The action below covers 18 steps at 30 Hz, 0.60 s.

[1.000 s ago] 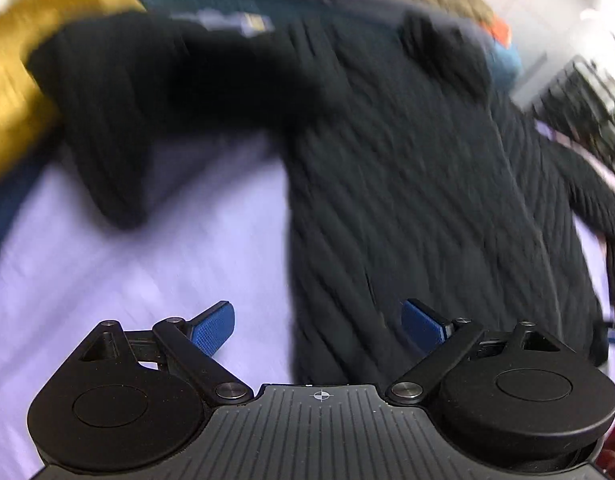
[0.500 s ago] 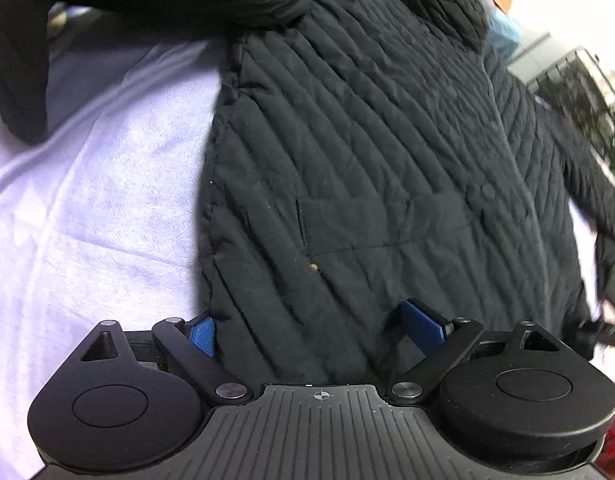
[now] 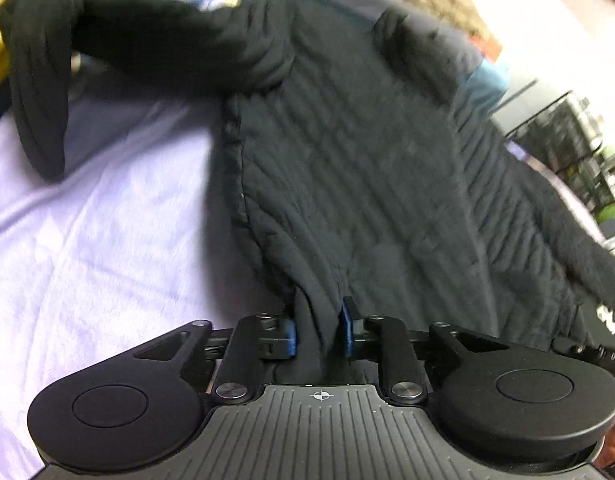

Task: Fold large clothes
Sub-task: 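Grasp the jacket front edge with the right gripper while the left gripper pinches the hem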

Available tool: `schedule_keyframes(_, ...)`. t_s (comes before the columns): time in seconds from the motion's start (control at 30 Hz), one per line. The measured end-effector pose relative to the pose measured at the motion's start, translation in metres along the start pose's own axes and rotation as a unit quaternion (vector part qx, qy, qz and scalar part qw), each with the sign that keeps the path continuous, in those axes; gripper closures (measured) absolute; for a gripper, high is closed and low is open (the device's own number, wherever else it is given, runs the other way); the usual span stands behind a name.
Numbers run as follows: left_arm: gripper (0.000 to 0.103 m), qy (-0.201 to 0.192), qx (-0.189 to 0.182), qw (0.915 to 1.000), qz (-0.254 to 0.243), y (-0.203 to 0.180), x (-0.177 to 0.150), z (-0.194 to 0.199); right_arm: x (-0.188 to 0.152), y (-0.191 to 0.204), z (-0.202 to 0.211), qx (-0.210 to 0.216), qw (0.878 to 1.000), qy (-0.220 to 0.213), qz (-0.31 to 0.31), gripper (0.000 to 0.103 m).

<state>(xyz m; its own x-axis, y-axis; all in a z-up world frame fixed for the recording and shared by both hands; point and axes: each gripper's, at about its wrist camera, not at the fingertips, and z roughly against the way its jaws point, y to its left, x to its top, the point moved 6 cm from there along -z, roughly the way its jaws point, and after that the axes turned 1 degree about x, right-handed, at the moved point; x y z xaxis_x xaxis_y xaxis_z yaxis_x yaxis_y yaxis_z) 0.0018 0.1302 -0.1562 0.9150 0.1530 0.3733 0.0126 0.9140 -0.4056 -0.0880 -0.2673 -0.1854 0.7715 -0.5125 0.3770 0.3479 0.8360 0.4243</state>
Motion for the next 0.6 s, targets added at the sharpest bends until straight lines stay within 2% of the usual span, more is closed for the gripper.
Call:
schedule_keyframes(0.17, 0.046, -0.060, -0.036, 0.9974, -0.014, -0.027, 0.019, 0.052, 0.016, 0.022, 0.040, 0.035, 0.998, -0.043, 0.025, 0.089)
schedule_keyframes(0.3, 0.046, -0.072, -0.048, 0.9947, -0.056, -0.046, 0.010, 0.088, 0.029, 0.033, 0.080, 0.044, 0.994, -0.087, 0.049, 0.090)
schedule_keyframes(0.4, 0.047, -0.048, -0.030, 0.9954, -0.077, -0.048, -0.015, 0.095, 0.026, 0.038, 0.106, 0.050, 0.991, -0.098, 0.077, 0.090)
schedule_keyframes(0.6, 0.047, 0.031, 0.034, 0.9983, -0.037, -0.003, -0.098, 0.071, -0.012, 0.022, 0.114, 0.032, 0.995, -0.058, 0.081, 0.090)
